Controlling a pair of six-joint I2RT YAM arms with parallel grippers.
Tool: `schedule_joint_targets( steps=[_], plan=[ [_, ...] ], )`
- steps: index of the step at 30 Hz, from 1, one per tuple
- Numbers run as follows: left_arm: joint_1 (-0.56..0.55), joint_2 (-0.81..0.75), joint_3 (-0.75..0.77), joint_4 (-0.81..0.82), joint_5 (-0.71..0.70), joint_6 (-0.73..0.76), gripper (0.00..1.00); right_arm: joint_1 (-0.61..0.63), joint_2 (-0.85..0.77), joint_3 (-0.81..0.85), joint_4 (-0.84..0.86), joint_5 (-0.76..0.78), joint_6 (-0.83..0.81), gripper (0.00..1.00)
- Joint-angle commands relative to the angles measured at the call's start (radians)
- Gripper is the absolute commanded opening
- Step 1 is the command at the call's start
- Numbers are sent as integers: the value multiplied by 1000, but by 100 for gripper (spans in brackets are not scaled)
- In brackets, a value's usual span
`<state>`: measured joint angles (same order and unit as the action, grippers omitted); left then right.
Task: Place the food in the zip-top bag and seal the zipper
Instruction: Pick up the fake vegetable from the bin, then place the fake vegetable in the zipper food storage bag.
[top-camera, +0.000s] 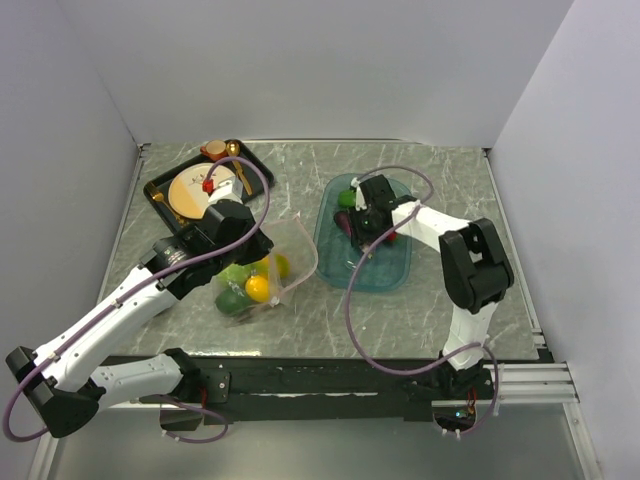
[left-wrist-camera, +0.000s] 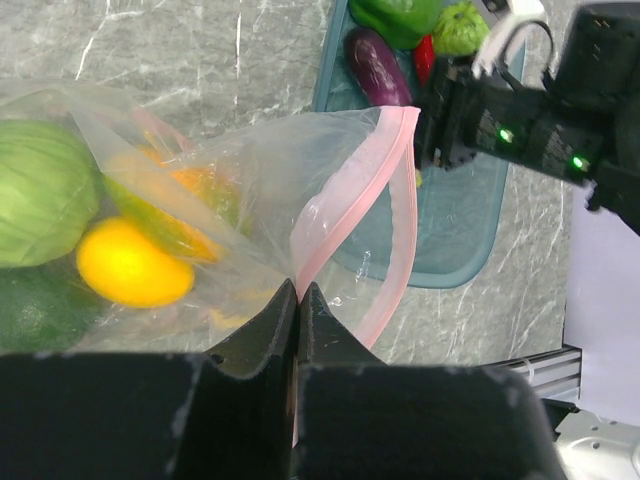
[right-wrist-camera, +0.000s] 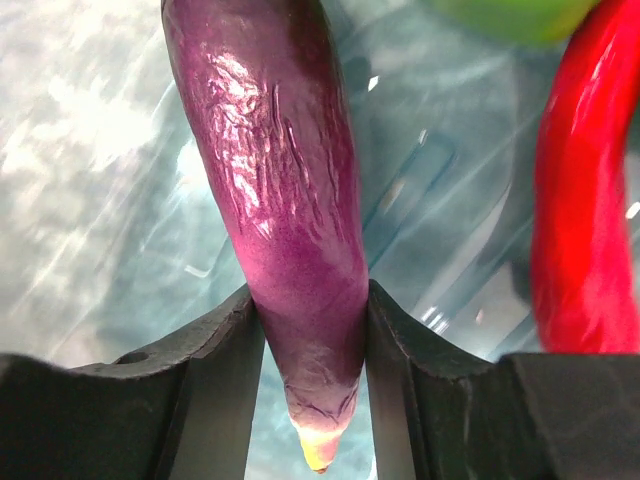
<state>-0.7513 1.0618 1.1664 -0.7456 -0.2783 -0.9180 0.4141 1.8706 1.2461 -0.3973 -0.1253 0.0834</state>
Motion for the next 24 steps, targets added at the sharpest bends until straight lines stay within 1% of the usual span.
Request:
schedule_joint_targets(
  steps=[1,4,7,9,10,12,13,15,17,18,19,21,23,24],
  plan=[
    [3,-25,24,22,-6,15,6,3,-134,-43,61,-74,38,27],
    [3,-17,35,14,-7,16,5,3,-208,-56,40,-63,53,27],
    [4,-10,39,11,-4,18,5,3,-348,-83,25,-76,76,27],
    [3,-6,38,14,-2,18,5,5,-411,-100,3,-85,110,27],
    [3,-6,36,17,-1,18,5,3,-472,-106,-1,-95,122,28],
    [4,-2,35,25,4,18,5,8,-531,-126,-12,-151,171,28],
    [4,0,32,32,5,18,5,12,-586,-135,-11,-174,186,28],
    [4,7,27,40,10,16,5,49,-640,-161,-15,-229,220,29],
    [6,20,26,52,19,15,5,96,-701,-169,-29,-238,245,29],
    [4,23,24,57,22,15,4,150,-718,-175,-32,-232,253,29],
    [4,27,22,64,31,13,4,176,-743,-180,-35,-229,266,30],
    [4,40,19,83,44,13,4,244,-758,-198,-20,-238,311,30],
    [4,53,21,95,70,11,2,278,-758,-206,-21,-237,358,30],
    [4,55,21,109,77,13,2,293,-754,-203,-32,-212,372,30]
  ],
)
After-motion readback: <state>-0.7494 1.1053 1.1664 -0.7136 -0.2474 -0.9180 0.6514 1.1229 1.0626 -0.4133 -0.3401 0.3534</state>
